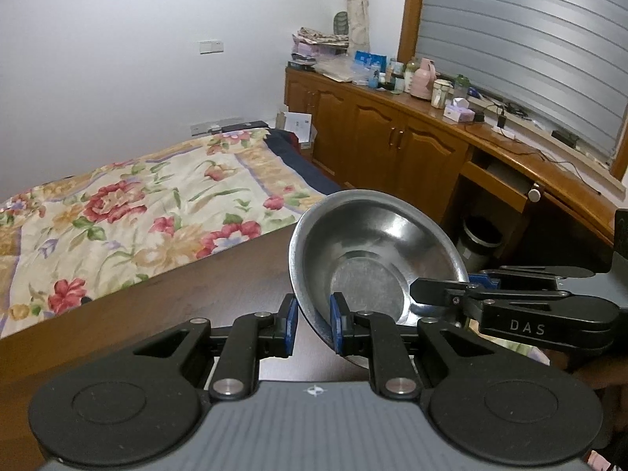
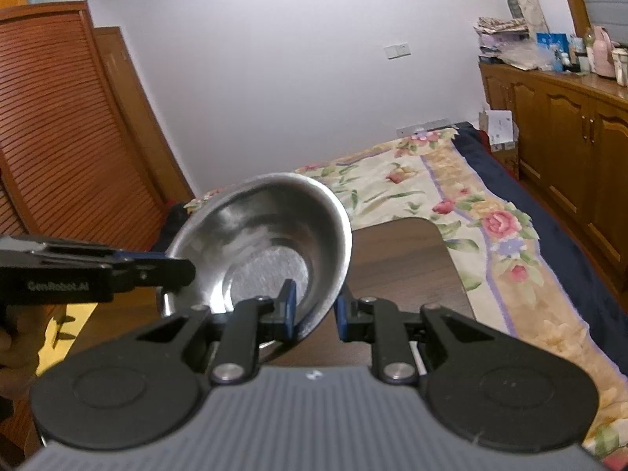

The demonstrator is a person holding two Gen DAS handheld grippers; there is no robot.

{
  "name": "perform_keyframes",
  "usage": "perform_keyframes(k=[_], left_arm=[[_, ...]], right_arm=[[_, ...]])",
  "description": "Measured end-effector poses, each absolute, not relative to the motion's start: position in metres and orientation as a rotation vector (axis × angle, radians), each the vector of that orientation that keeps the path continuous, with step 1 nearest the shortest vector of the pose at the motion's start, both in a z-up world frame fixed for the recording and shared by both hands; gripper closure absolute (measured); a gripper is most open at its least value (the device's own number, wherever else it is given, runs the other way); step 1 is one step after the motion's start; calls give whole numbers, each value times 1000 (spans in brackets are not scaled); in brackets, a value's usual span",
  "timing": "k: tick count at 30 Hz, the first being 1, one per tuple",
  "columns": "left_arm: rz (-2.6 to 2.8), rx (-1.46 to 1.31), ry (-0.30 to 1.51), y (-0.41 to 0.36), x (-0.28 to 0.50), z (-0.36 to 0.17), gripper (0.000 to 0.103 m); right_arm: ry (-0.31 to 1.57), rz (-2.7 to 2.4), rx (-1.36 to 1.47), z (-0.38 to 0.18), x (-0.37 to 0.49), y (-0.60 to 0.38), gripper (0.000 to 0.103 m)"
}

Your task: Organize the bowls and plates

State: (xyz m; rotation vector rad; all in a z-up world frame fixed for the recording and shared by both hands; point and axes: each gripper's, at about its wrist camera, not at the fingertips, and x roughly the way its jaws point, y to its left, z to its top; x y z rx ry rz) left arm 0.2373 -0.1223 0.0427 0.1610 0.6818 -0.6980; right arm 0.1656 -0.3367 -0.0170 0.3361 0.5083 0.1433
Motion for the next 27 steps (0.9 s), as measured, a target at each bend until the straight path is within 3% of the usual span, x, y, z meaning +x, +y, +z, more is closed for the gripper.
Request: perform_keyframes(k=[27], left_arm=[[-676, -2, 705, -55, 131, 4, 83]], right_arm=[[556, 334, 318, -31, 107, -313, 86]])
